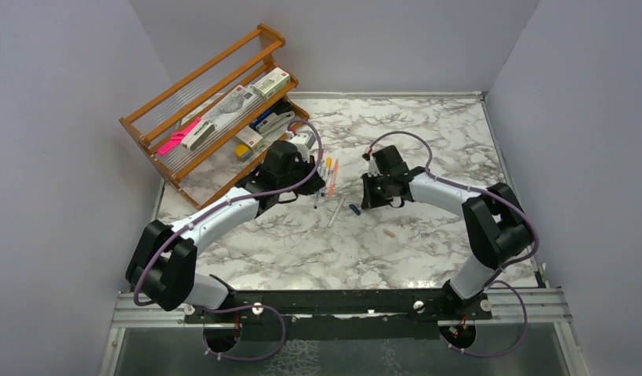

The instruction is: Insert the pens into the pen caps

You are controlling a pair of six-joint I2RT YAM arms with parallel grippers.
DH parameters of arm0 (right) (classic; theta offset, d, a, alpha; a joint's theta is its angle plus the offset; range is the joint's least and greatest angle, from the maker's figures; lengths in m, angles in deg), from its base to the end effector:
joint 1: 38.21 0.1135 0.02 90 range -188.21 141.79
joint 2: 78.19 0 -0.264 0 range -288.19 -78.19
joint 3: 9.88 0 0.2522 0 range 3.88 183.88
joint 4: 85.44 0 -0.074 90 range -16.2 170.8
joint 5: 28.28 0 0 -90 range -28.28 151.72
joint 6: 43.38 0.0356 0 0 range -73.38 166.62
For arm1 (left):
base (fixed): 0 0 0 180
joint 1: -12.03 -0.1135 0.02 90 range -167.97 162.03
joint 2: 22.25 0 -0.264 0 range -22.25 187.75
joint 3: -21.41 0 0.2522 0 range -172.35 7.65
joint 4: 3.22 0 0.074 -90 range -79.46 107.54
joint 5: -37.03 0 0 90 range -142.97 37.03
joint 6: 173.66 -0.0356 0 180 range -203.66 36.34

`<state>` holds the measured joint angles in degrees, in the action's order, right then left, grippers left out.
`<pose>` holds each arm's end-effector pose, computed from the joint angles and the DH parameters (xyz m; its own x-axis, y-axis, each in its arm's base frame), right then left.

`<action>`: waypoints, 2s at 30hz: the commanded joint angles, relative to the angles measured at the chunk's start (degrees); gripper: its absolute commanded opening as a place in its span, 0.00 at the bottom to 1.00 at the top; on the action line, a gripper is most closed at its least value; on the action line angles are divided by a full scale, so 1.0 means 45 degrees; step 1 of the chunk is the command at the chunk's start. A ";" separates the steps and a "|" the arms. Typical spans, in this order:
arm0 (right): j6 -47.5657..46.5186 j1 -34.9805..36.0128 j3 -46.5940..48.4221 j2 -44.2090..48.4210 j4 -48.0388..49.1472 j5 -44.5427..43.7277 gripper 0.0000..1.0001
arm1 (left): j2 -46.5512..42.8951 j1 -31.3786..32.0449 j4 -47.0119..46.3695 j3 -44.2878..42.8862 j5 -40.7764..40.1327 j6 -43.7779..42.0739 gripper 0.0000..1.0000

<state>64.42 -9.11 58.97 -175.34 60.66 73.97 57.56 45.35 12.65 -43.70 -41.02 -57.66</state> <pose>0.2809 0.1650 0.1596 -0.9076 -0.1633 -0.3867 -0.2986 0.8987 0.3213 0.2558 -0.1770 0.2540 -0.6829 -0.0643 -0.7277 0.4306 0.7692 -0.4721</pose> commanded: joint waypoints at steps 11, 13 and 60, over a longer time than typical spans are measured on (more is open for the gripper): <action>-0.0467 0.1213 0.0908 0.0196 -0.0291 -0.2117 0.53 | -0.0396 -0.0061 -0.0161 -0.0180 -0.0211 -0.0147 0.00; -0.0494 0.1470 0.1081 -0.0018 -0.0374 -0.2307 0.51 | -0.0452 -0.0061 -0.0017 -0.0226 -0.0257 -0.0206 0.00; 0.6104 -0.1936 0.0180 0.6304 0.5327 0.1692 0.01 | -0.0012 0.2567 -0.5372 -0.0209 0.1774 0.3361 0.00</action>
<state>91.20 -17.92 60.89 -149.11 79.65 78.23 56.53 56.35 -9.16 -42.61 -32.93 -43.32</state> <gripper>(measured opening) 0.044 0.099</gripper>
